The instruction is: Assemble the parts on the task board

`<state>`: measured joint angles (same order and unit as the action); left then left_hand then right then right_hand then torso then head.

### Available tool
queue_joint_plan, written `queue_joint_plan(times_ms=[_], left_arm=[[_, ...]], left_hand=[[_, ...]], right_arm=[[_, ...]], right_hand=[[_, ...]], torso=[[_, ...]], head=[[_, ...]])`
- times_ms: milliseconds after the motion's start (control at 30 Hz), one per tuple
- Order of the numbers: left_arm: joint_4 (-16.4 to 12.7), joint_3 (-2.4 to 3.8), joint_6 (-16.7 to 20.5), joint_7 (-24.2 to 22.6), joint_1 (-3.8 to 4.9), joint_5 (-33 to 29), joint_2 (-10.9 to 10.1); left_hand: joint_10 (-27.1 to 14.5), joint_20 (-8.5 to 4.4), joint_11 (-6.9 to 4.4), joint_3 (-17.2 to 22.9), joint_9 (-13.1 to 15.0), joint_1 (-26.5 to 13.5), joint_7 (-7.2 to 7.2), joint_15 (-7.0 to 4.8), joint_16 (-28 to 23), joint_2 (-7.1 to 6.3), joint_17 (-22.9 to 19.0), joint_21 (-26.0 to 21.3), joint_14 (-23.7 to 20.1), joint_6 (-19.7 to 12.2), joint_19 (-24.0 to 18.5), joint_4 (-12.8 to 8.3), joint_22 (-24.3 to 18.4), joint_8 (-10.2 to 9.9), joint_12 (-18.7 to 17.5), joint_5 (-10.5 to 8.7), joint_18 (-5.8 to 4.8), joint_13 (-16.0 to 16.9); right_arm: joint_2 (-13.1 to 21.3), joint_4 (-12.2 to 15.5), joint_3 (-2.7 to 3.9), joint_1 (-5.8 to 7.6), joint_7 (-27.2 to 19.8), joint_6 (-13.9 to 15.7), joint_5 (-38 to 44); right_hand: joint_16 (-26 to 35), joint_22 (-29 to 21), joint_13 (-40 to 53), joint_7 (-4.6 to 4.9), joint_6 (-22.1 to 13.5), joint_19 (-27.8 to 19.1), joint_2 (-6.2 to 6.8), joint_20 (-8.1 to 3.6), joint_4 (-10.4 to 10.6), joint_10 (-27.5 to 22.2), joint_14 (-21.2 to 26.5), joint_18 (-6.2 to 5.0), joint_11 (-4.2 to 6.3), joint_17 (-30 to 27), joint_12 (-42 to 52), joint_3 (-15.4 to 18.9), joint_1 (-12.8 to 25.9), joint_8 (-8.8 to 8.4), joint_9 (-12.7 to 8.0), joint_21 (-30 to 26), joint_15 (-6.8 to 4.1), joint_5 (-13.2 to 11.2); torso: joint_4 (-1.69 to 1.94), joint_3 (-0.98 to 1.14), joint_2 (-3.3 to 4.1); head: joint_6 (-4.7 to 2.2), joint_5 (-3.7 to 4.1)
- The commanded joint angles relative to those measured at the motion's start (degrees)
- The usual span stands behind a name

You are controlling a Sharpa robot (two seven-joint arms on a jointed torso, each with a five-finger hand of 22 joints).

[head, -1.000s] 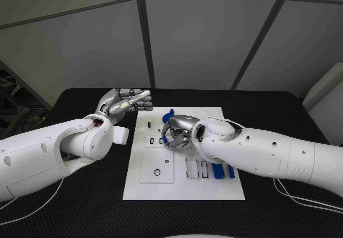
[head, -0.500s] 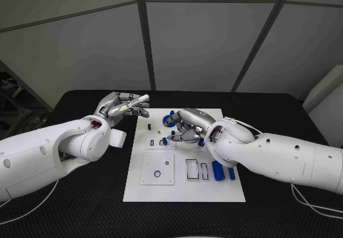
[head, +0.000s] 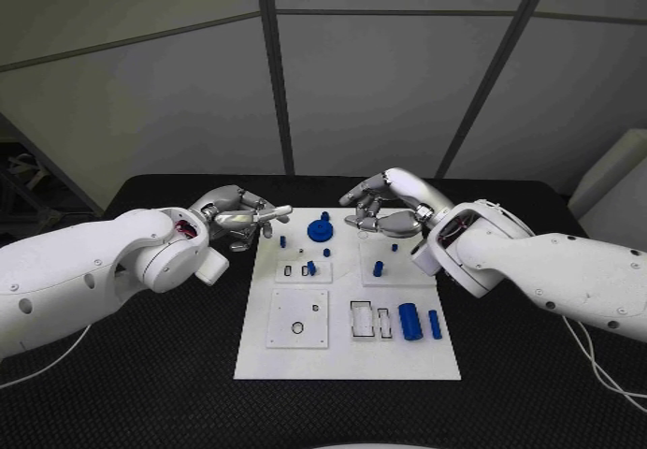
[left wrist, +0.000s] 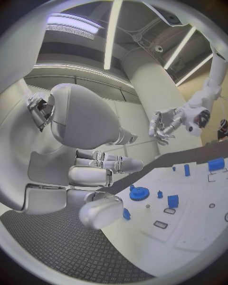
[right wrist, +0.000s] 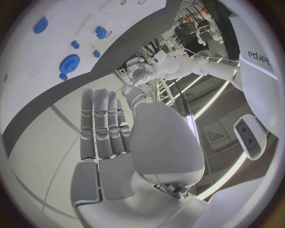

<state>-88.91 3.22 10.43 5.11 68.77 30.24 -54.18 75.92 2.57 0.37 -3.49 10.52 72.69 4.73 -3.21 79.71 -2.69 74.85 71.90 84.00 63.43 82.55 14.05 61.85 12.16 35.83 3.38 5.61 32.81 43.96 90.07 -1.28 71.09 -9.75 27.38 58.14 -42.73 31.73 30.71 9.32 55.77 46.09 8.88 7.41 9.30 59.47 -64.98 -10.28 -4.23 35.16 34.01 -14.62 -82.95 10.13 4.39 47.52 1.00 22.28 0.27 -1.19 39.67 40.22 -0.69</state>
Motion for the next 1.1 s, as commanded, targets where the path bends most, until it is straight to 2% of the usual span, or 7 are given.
queue_joint_plan(times_ms=[33, 67, 100, 200, 467, 633, 1100], left_arm=[[0.5, -0.02, -8.9, 14.9, 1.19, 11.9, 1.0], [0.9, -0.24, -10.6, 17.5, 2.05, 14.1, 1.7], [1.2, -0.55, -11.3, 18.8, 2.67, 15.6, 2.3], [2.4, -1.53, -13.0, 21.3, 4.31, 19.1, 4.1], [6.6, -5.81, -16.4, 24.0, 7.58, 24.1, 10.0], [8.5, -7.34, -18.0, 24.6, 8.39, 25.9, 12.6], [11.6, -10.31, -21.1, 25.1, 9.20, 26.9, 17.7]], left_hand=[[0.2, -0.35, -0.17, -0.3, 2.3, -0.7, -0.29, -0.39, 0.4, 0.59, 3.0, 4.0, 2.7, -0.7, 1.4, 1.5, 5.8, 2.5, 14.7, -0.30, -1.48, 14.3], [0.8, -0.34, -0.33, -0.7, 2.9, -1.6, -0.31, -0.48, 0.4, 0.81, 3.0, 4.7, 2.7, -0.5, 1.7, 2.0, 6.8, 3.3, 17.9, -0.28, -1.68, 17.5], [0.8, -0.41, -0.48, -1.2, 3.8, -2.4, -0.51, -0.62, 0.4, 0.93, 3.1, 5.3, 2.7, -0.7, 1.9, 2.1, 7.7, 4.2, 20.6, -0.26, -1.82, 20.1], [0.3, -0.66, -0.80, -2.4, 6.6, -3.3, -0.90, -0.89, 0.4, 1.23, 3.3, 6.8, 2.7, -1.6, 2.4, 2.1, 10.0, 6.8, 25.0, -0.33, -2.17, 24.5], [-0.4, -0.71, -0.88, -5.3, 10.4, -6.1, -1.01, -0.93, 0.2, 2.28, 3.5, 6.3, 2.7, -3.5, 1.8, 2.6, 9.3, 9.7, 27.3, -0.41, -1.95, 26.7], [-0.5, -0.73, -0.93, -6.0, 11.2, -6.9, -1.08, -0.97, 0.2, 2.70, 3.5, 6.2, 2.7, -3.8, 1.7, 2.6, 9.2, 10.2, 27.5, -0.46, -1.92, 26.9], [-1.1, -0.72, -0.95, -6.4, 11.9, -6.9, -1.11, -0.99, 0.1, 3.22, 3.5, 6.0, 2.7, -4.2, 1.6, 2.4, 9.1, 10.6, 26.8, -0.42, -1.88, 26.0]], right_arm=[[1.2, 0.1, 0.23, 0.78, -2.4, -1.8, -11.1], [1.9, 0.0, 0.30, 1.08, -2.4, -2.1, -12.1], [2.3, -0.2, 0.33, 1.23, -2.5, -2.1, -12.5], [3.1, -0.9, 0.38, 1.53, -2.7, -2.2, -13.7], [3.8, -3.2, 0.43, 1.86, -3.6, -2.8, -15.3], [3.6, -3.8, 0.43, 1.90, -3.8, -2.7, -15.5], [3.0, -4.4, 0.43, 1.92, -3.9, -1.5, -15.6]], right_hand=[[12.5, -4.3, -8.2, -0.12, 1.8, -0.2, 1.16, 1.27, 0.3, 4.3, -1.0, -0.22, -0.89, -6.8, -9.0, -2.0, 0.1, -0.98, -0.4, -6.7, 0.88, -0.3], [16.8, -6.1, -11.5, -0.30, 2.6, 1.2, 1.33, 1.57, 0.1, 6.9, -3.7, -0.43, -1.19, -8.9, -12.4, -2.5, 0.3, -1.54, -0.5, -9.1, 0.93, -0.5], [18.4, -6.6, -12.5, -0.01, 2.9, 1.9, 1.21, 1.61, -0.2, 7.3, -4.1, -0.15, -0.69, -9.4, -13.5, -2.6, 0.3, -1.73, -0.5, -9.8, 0.81, -0.3], [23.4, -8.4, -15.8, 0.00, 3.7, 3.1, 1.13, 1.65, -0.9, 9.2, -5.9, -0.23, -0.81, -11.4, -17.2, -2.7, 0.7, -2.61, -0.5, -12.5, 1.07, -0.1], [30.7, -10.5, -21.6, 0.16, 5.9, 4.0, 0.44, 1.99, -1.6, 11.3, -7.5, -0.11, -0.98, -15.2, -24.6, -3.8, 1.6, -3.65, -0.3, -15.9, 1.66, 0.2], [33.3, -11.7, -23.7, 0.30, 6.1, 4.4, 0.53, 2.29, -2.2, 12.6, -8.7, -0.16, -1.19, -16.9, -27.0, -4.0, 2.0, -4.60, -0.3, -17.7, 1.84, 0.2], [37.6, -13.8, -26.2, 0.95, 5.9, 3.6, 0.75, 3.32, -3.2, 12.3, -7.6, -0.07, -2.14, -19.2, -30.1, -4.4, 2.7, -6.08, -0.3, -21.3, 2.96, 0.8]], torso=[[-0.03, 0.16, -0.98], [-0.02, 0.19, -1.28], [-0.03, 0.22, -1.40], [0.06, 0.33, -1.74], [0.05, 0.53, -2.40], [0.04, 0.56, -2.30], [0.04, 0.50, -2.13]], head=[[0.40, -0.16], [0.50, -0.30], [0.54, -0.35], [0.84, -0.43], [1.71, -0.71], [1.87, -0.75], [2.47, -0.87]])
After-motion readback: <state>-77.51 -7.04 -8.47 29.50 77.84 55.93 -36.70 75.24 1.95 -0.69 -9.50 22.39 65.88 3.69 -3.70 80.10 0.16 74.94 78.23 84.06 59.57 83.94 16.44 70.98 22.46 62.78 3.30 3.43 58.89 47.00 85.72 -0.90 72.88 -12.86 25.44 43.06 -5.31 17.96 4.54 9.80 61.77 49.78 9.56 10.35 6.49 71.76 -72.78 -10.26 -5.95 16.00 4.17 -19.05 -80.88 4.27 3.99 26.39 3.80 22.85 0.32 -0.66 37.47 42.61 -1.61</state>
